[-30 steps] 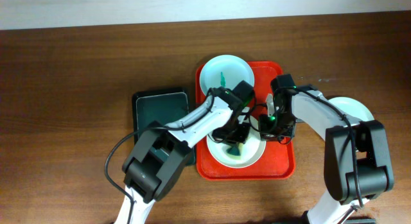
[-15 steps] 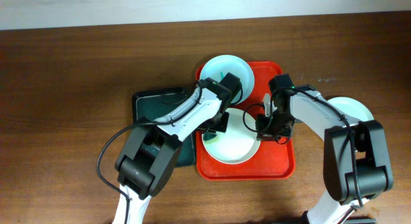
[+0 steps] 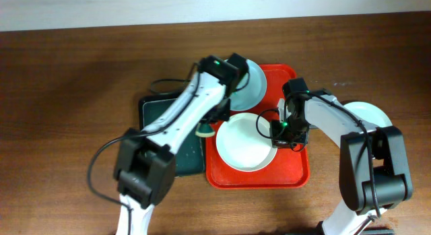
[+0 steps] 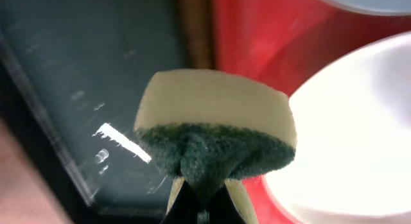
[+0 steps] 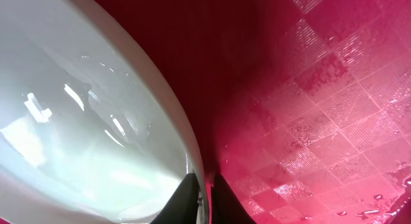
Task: Clean dirty plates on tray and stack at the side
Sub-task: 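Place the sponge back on the green tray with left gripper, then retract the left arm to the left side, then lift the white plate with right gripper and tilt it over green tray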
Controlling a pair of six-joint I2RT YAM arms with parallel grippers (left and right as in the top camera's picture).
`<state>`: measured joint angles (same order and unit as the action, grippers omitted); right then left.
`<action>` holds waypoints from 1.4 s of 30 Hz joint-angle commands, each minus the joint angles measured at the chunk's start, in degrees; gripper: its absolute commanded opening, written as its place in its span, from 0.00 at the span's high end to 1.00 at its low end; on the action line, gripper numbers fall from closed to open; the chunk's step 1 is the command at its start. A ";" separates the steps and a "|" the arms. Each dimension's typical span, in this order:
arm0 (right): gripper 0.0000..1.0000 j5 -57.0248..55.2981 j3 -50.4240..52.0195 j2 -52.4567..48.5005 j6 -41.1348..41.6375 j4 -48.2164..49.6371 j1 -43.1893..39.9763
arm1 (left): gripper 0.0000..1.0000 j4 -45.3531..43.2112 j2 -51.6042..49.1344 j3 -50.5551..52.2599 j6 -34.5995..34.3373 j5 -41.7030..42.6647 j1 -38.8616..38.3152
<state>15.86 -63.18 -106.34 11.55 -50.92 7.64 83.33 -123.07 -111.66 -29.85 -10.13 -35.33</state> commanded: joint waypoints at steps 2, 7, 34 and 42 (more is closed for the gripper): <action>0.89 -1.14 0.26 0.20 -0.35 0.28 -0.15 | 1.00 3.89 6.95 -1.95 2.60 -2.10 7.74; 0.89 -1.14 0.24 0.20 -0.33 0.55 -0.15 | 1.00 -1.81 6.88 6.58 6.75 -0.11 15.06; 0.96 -7.50 -13.38 4.63 -0.50 -12.35 4.79 | 0.01 -7.26 36.22 24.44 10.25 13.14 33.79; 0.96 3.52 -27.61 4.70 1.38 -19.56 5.92 | 0.01 -4.96 51.32 24.44 10.23 13.16 49.37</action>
<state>13.43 -84.05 -103.35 12.23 -69.38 13.19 78.28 -75.92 -86.74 -20.34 2.68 9.72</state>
